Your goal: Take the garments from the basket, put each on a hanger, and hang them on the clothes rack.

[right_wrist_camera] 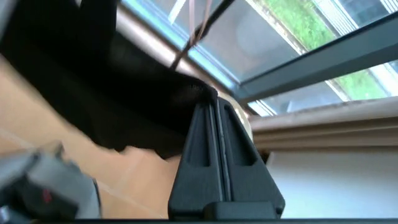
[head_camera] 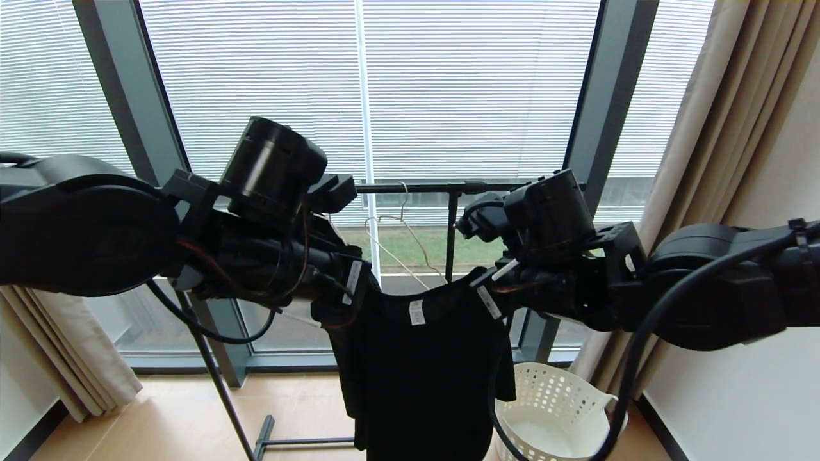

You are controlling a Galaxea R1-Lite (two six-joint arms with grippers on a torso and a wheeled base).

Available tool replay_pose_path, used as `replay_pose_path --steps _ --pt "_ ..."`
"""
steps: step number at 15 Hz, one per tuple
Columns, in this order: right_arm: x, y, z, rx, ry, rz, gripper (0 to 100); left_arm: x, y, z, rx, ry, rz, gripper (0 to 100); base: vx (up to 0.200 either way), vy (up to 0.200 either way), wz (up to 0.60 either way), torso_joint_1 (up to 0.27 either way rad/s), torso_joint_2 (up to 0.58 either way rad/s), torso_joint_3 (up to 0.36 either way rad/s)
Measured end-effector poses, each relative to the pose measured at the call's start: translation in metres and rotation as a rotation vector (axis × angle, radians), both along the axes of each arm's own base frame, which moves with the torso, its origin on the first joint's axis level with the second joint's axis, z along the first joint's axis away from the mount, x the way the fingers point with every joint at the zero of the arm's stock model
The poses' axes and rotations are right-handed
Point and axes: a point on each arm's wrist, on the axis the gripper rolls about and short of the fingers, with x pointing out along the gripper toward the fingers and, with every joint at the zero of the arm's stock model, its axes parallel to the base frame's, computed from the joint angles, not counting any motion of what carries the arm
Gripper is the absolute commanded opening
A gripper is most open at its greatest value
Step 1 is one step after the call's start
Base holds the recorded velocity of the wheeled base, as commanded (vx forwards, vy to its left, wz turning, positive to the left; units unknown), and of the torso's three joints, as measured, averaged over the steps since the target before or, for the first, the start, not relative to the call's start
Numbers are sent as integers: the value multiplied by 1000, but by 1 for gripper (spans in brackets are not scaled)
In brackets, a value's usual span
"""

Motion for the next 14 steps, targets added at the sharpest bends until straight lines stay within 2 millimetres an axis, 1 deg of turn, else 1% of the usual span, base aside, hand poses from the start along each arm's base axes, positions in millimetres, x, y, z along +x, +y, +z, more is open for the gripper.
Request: replay_pose_path --steps 2,4,6,8,10,12,14 --pt "14 7 1 74 -10 -49 0 -18 0 -7 23 26 -41 0 0 0 0 0 0 0" --pt "25 15 2 158 -15 -93 0 -37 -6 -12 35 46 -98 0 0 0 0 0 0 0" --pt "33 26 1 228 -16 -121 0 -49 -13 -15 42 57 -144 0 0 0 0 0 0 0" --pt "36 37 -1 300 -6 -141 0 -60 -22 -15 37 60 -186 0 0 0 0 0 0 0" --pt "37 48 1 384 0 -158 0 -73 -38 -14 18 68 -238 0 0 0 0 0 0 0" --pt "38 52 2 420 0 -167 0 -79 -48 -15 8 81 -257 0 0 0 0 0 0 0" --pt "38 57 5 450 -1 -168 0 -80 -57 -11 -26 88 -251 0 0 0 0 0 0 0"
